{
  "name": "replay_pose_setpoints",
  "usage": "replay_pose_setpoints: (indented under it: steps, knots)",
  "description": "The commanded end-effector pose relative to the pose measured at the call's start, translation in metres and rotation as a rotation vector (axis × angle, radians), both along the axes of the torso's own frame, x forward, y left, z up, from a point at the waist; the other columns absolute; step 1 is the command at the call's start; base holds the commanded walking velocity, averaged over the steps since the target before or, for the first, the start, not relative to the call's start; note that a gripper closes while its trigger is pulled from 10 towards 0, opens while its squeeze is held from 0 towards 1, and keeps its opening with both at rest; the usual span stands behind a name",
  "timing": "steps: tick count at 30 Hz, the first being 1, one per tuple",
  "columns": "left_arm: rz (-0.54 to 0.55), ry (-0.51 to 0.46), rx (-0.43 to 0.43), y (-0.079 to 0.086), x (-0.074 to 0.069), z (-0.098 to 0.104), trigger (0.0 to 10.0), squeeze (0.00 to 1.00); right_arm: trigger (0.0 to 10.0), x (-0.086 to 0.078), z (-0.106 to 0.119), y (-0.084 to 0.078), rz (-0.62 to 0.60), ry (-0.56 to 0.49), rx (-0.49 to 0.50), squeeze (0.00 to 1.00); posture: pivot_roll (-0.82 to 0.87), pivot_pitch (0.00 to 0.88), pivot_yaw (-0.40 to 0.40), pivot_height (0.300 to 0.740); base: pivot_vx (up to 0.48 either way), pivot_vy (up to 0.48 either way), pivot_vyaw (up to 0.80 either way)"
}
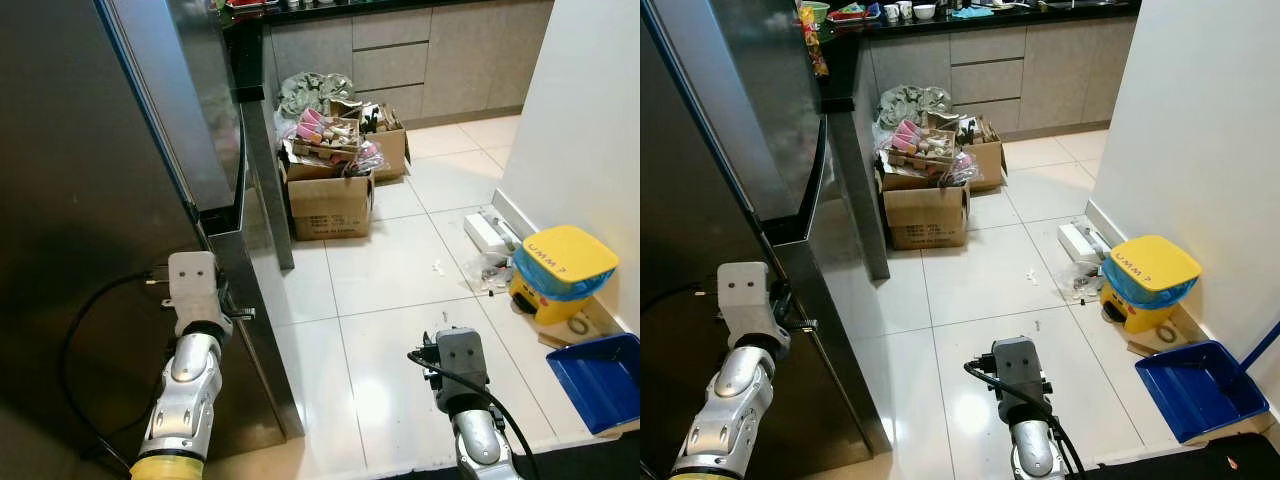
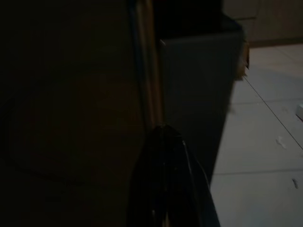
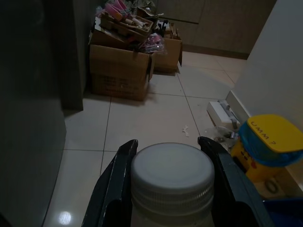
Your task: Restocking fridge
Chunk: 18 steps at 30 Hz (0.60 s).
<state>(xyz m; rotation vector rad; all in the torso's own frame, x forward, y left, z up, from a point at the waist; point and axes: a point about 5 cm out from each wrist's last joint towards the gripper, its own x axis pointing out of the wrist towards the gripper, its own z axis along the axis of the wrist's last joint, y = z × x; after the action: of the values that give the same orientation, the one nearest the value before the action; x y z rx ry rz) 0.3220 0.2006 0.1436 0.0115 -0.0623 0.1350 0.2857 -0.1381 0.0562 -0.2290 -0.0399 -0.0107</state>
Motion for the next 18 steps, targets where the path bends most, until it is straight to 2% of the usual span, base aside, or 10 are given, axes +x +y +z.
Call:
replay_pose_setpoints:
  steps: [1,6,18]
  knots:
    - [0.017,0.020,-0.006,0.003,0.001,-0.003,10.0,0.00,10.0,0.002,0.003,0.004,0.013,-0.023,0.008,0.00,-0.09,0.068,0.078,0.740,0.000,0.000,0.00]
    - [0.032,-0.006,-0.012,0.003,0.011,0.006,10.0,0.00,10.0,0.002,0.004,0.003,0.014,-0.027,0.007,0.00,-0.09,0.069,0.071,0.740,0.000,0.000,0.00]
    - [0.064,-0.021,0.006,0.006,0.020,0.013,10.0,0.00,10.0,0.002,0.005,0.002,0.011,-0.029,0.006,0.00,-0.09,0.070,0.072,0.740,0.000,0.000,0.00]
